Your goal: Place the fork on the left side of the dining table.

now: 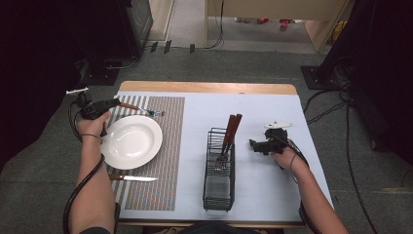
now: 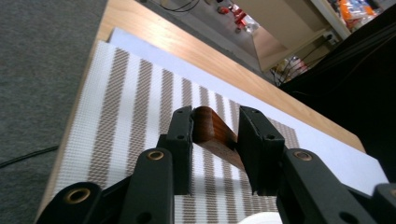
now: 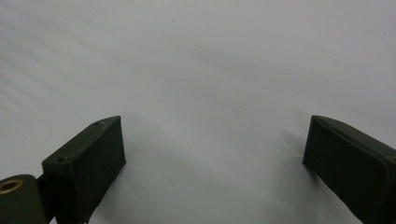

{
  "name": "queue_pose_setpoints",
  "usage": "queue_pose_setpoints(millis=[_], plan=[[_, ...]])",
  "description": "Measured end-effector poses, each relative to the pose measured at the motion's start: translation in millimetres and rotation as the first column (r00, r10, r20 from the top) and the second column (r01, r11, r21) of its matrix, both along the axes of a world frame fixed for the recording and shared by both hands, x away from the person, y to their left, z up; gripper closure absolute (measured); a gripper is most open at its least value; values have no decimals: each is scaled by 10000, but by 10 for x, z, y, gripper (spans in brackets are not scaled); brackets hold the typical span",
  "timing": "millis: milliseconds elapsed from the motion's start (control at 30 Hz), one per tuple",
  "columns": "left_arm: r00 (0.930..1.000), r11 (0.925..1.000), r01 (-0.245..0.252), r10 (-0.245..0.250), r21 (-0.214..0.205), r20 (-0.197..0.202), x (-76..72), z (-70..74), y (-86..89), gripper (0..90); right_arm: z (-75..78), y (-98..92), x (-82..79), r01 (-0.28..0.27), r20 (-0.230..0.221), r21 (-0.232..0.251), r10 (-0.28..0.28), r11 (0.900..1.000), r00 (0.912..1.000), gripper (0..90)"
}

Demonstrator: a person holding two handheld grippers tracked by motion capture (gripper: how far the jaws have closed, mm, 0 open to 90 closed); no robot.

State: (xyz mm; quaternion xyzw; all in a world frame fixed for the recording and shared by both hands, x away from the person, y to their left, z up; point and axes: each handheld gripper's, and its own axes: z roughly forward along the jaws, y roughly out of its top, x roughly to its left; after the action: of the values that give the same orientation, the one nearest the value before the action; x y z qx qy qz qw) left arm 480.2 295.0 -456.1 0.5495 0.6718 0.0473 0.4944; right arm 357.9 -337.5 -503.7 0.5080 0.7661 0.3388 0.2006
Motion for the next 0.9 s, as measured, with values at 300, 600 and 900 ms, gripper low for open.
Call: queue_pose_setpoints(millis=[300,600,900], plan=[[9999,9992,48,-42,397,-158,-9,-61,11,632,2,-4,0,21,-4,5,-21,10000,10000,56],[9990,9986,-37,62,535,-450,4,-137,36,594,2,-2,0,25,10,0,-25,10000,10000,56],[9985,9968,-52,95,797,-536,44,-160,10,571,1,-1,-2,29,21,-13,-29,10000,10000,58]])
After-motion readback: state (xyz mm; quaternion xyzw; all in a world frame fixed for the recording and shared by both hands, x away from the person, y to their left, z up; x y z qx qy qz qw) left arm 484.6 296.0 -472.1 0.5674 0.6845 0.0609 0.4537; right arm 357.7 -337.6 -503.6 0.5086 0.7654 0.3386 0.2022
